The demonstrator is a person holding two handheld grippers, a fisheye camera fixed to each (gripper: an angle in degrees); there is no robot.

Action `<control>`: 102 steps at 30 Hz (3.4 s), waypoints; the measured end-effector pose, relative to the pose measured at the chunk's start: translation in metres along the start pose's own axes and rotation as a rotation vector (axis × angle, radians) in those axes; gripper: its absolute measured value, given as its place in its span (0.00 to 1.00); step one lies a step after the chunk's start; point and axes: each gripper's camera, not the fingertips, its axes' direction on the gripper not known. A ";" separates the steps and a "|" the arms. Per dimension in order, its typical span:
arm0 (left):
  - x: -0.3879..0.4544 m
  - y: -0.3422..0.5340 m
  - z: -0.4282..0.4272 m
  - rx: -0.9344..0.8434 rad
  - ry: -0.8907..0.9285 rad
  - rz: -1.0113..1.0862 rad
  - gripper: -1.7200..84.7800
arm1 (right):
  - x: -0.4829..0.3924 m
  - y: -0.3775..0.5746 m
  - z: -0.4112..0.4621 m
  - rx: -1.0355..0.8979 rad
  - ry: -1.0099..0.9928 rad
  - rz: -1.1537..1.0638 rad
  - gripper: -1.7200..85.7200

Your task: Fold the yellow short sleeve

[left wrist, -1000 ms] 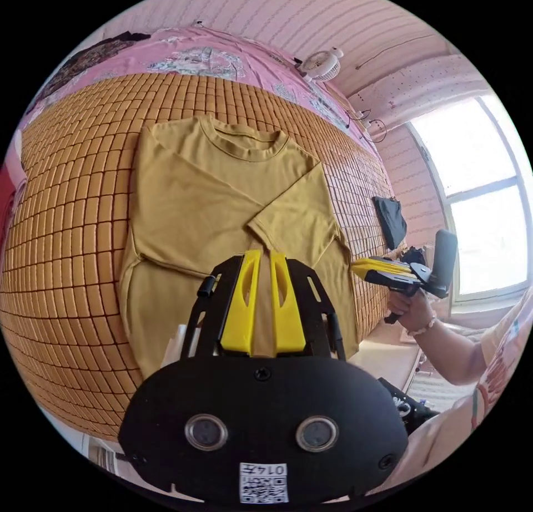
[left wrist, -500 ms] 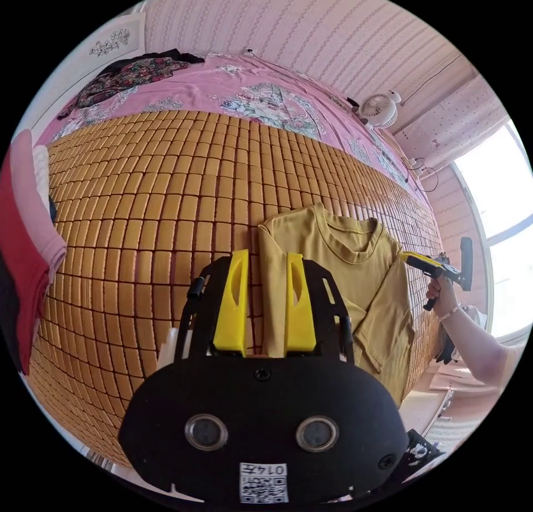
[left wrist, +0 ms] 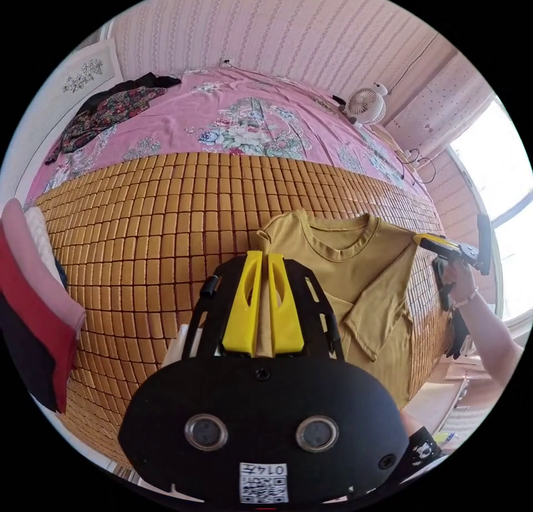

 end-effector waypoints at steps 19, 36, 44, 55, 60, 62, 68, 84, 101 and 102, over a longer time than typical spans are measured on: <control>-0.020 0.251 -0.129 0.007 0.308 0.190 0.03 | -0.067 0.199 -0.111 0.090 -0.281 -0.216 0.04; 0.003 0.388 -0.066 -0.026 0.222 -0.020 0.06 | -0.130 0.321 -0.040 0.074 -0.162 0.175 0.10; 0.052 0.387 -0.009 -0.211 0.161 0.077 0.06 | -0.215 0.266 -0.007 0.021 -0.152 0.007 0.10; 0.047 0.418 -0.009 -0.136 0.169 0.111 0.03 | -0.251 0.272 0.010 -0.200 -0.202 -0.248 0.09; 0.071 0.416 -0.008 -0.061 0.197 0.218 0.03 | -0.259 0.268 0.008 -0.238 -0.158 -0.307 0.06; 0.086 0.412 0.001 -0.055 0.204 0.256 0.03 | -0.268 0.244 0.004 -0.190 -0.141 -0.311 0.05; 0.134 0.424 0.041 -0.062 0.153 0.379 0.01 | -0.304 0.159 0.017 -0.113 -0.134 -0.348 0.02; 0.123 0.477 0.091 0.023 0.208 0.400 0.01 | -0.356 0.025 0.114 -0.471 0.052 -0.542 0.01; 0.136 0.488 0.086 0.150 0.419 0.437 0.13 | -0.203 0.168 0.036 -0.154 -0.075 -0.092 0.03; 0.143 0.484 0.090 0.117 0.445 0.454 0.15 | -0.194 0.183 0.035 -0.155 -0.069 -0.064 0.04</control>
